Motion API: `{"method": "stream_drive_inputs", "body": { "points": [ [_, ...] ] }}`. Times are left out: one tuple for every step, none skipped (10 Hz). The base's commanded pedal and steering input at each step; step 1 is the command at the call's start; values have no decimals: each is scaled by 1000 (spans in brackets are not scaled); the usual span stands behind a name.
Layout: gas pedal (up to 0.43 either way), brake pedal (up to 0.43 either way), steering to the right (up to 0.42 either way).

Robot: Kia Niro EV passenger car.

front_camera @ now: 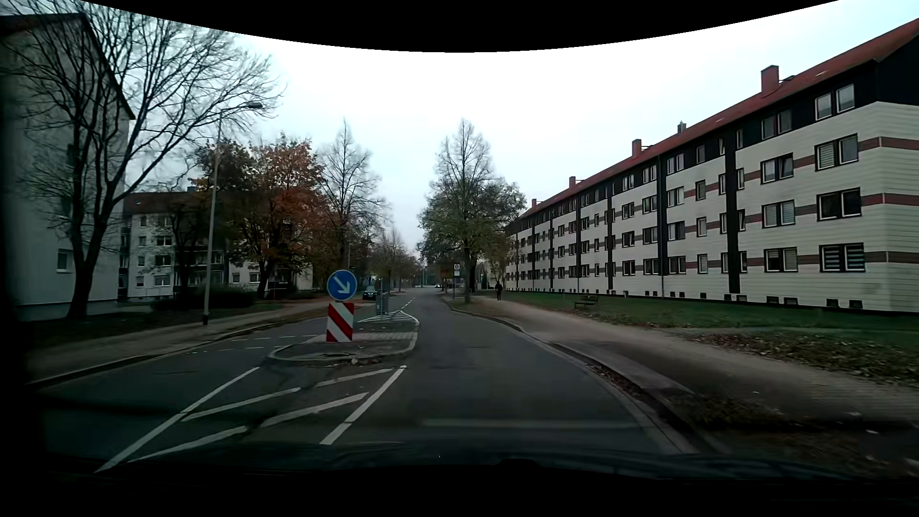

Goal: Follow the waypoints while adhering to traffic rules and regulations

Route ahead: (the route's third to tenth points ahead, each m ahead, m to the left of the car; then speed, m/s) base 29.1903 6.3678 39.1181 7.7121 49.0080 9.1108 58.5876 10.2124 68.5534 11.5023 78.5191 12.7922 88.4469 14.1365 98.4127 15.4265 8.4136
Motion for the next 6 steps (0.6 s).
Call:
{"method": "stream_drive_inputs", "body": {
  "points": [
    [130,0,22],
    [138,0,7],
    [138,0,-2],
    [138,0,-14],
    [138,0,-22],
    [150,0,-31]
  ]
}}
